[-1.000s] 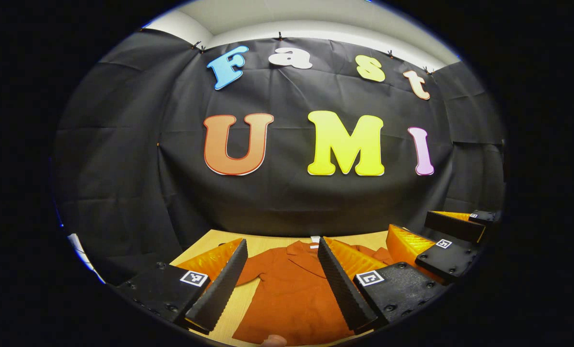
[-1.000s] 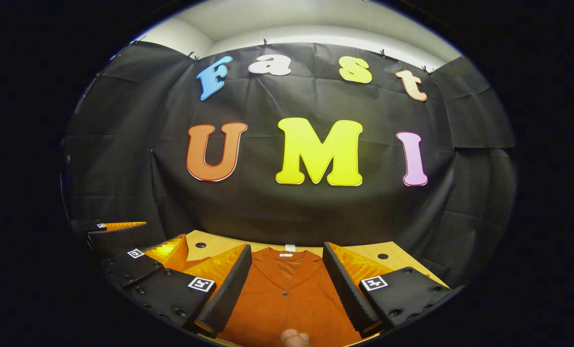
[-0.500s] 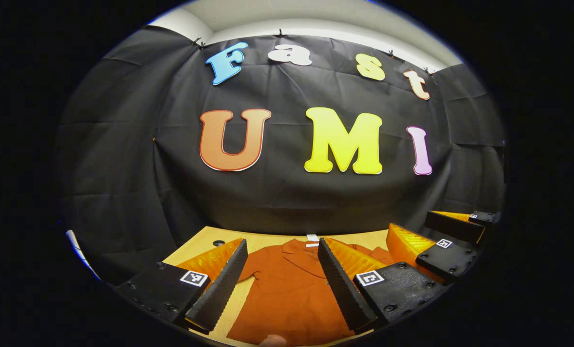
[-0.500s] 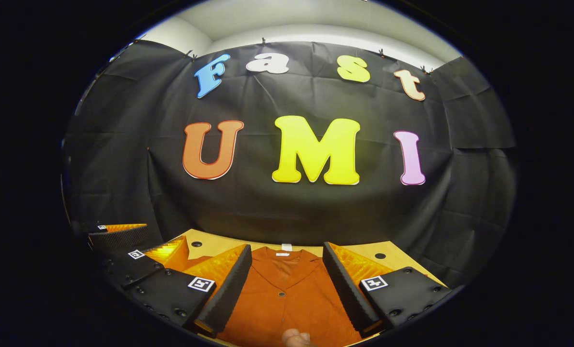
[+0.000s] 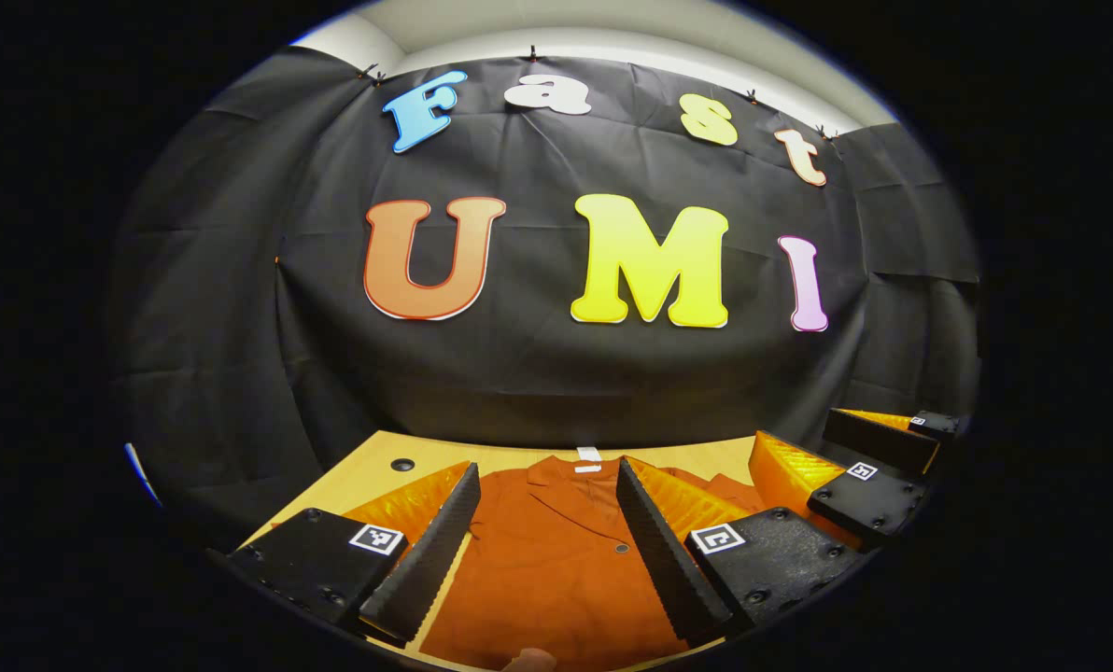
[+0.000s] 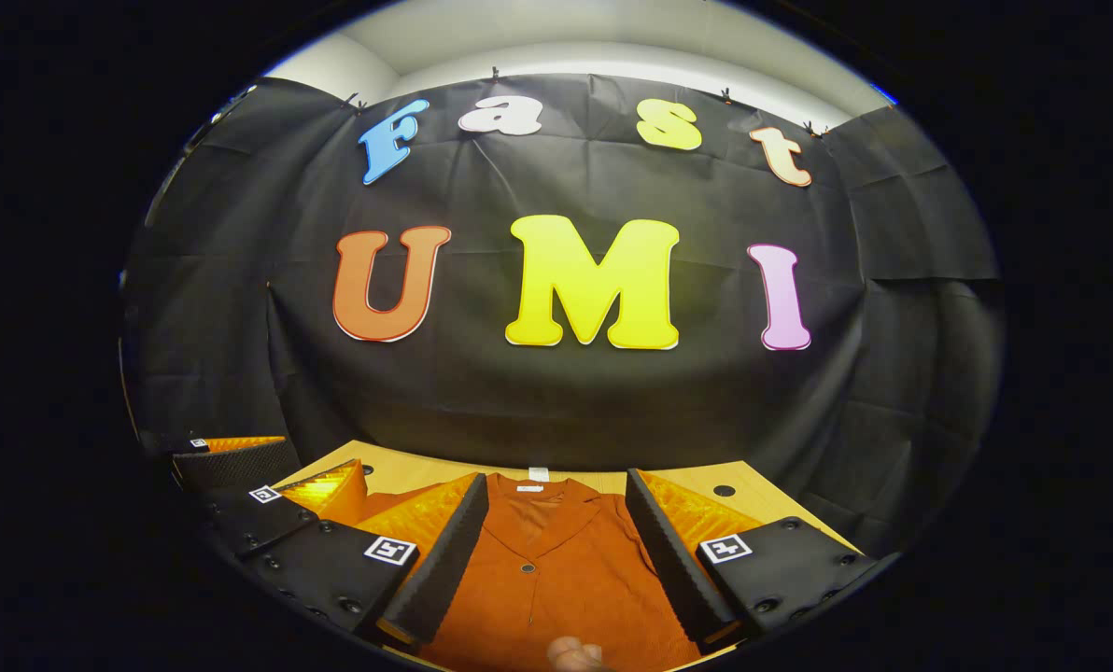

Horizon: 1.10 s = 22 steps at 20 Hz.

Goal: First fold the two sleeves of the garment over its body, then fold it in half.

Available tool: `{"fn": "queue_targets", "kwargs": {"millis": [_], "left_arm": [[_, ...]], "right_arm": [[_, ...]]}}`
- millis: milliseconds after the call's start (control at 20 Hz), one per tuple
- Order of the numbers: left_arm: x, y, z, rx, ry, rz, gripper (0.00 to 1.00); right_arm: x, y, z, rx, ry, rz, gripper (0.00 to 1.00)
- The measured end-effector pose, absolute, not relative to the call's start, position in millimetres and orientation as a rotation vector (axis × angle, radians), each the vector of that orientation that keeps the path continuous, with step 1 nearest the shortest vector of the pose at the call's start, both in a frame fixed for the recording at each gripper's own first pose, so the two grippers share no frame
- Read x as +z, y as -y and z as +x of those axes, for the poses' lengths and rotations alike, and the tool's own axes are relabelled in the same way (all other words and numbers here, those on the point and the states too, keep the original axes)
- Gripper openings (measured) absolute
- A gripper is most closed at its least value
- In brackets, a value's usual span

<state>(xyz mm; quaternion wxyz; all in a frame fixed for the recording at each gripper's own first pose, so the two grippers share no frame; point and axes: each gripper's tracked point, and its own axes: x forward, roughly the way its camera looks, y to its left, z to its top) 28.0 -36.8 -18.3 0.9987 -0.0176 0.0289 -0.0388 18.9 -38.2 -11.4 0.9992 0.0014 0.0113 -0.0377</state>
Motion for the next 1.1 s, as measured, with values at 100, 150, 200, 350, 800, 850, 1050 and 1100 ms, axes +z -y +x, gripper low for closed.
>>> {"fn": "queue_targets", "kwargs": {"millis": [100,150,200,350,800,850,1050,1100], "left_arm": [[-14,43,33,-0.076,-0.052,-0.043,0.95],[-14,47,36,-0.081,-0.051,-0.045,0.95],[-15,52,34,-0.081,-0.049,-0.043,0.96],[-29,53,40,-0.050,-0.089,-0.027,0.95],[-51,49,29,0.036,-0.128,-0.017,0.95],[-55,49,26,0.041,-0.137,-0.012,0.95],[-68,49,16,0.079,-0.183,-0.026,0.95],[-67,52,15,0.083,-0.190,-0.043,0.95]], "right_arm": [[-22,46,23,-0.064,-0.048,-0.029,0.94],[-27,45,24,-0.044,-0.073,-0.008,0.94],[-29,49,25,-0.029,-0.082,0.005,0.94],[-24,80,32,-0.056,-0.078,0.018,0.94],[-21,193,62,-0.176,-0.100,0.081,0.94],[-23,209,66,-0.194,-0.113,0.088,0.94],[-45,270,84,-0.249,-0.202,0.091,0.94],[-52,287,88,-0.267,-0.221,0.086,0.94]]}}
